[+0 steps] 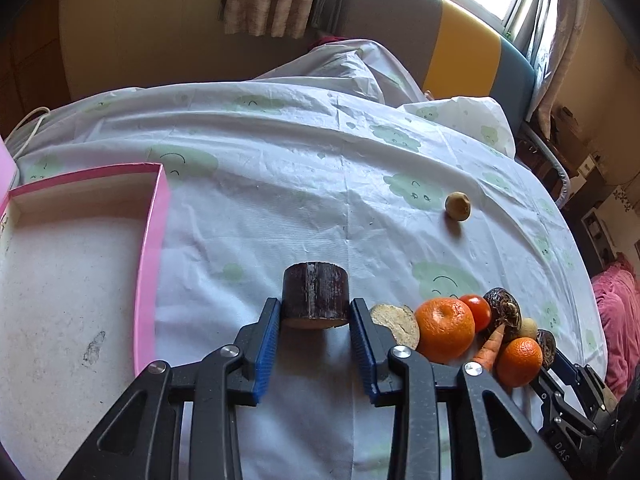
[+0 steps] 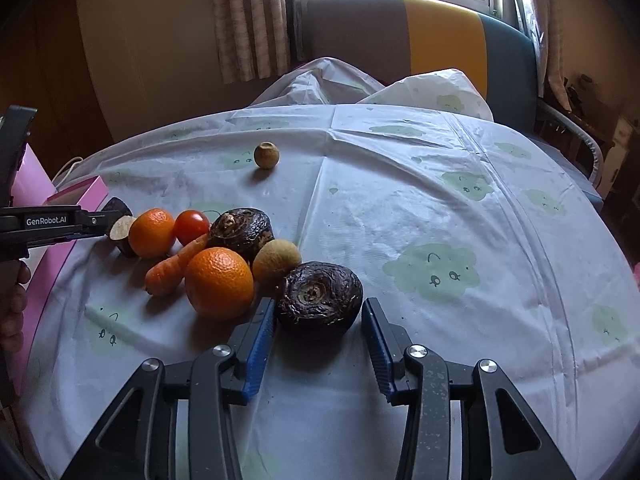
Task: Organize fruits
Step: 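Grasp the dark cut root piece with left tool while right grasps the dark taro, then carry both held items into the pink tray and open both tools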
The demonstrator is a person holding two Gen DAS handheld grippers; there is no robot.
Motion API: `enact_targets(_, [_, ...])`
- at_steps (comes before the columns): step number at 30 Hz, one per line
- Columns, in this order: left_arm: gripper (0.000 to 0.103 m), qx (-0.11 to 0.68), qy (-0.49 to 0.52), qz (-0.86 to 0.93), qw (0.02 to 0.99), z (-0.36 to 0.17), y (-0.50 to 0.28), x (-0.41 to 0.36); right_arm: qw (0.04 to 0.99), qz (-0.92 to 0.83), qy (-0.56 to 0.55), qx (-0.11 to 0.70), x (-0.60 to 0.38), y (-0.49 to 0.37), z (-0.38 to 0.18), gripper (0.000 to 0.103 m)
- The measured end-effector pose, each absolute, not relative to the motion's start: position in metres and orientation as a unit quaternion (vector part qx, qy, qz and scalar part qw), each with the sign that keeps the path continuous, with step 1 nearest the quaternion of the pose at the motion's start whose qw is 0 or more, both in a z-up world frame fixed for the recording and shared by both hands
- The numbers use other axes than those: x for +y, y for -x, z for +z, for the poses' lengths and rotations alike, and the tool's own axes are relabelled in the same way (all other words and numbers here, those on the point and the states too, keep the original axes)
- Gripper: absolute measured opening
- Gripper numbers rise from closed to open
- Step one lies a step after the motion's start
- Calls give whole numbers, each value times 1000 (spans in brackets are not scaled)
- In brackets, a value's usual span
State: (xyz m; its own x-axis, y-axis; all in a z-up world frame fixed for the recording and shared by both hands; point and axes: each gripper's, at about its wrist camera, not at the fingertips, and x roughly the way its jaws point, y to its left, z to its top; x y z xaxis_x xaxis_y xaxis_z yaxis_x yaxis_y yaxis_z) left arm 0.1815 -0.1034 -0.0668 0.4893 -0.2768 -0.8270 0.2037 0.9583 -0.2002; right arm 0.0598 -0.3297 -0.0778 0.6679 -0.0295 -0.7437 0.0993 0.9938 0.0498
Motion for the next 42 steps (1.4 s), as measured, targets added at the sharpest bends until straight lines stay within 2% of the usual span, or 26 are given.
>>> enact_targets(17, [35,456,30,-139,879,-40,-130,-93,912,-52,-33,405,-326,-54,-76,42])
enact_targets(26, [35,429,31,-123,894,-20,-91,-71,924,-52,-32,378,-315,-29,-47,42])
enact_targets(32, [35,420,42,-96,901,-15,-74,-40,932,3,-16,361,-274,-26,-26,42])
enact_targets(42, [35,418,68,-21,905,-24,-57,29,910,166,-25,379,-174,-43,-15,42])
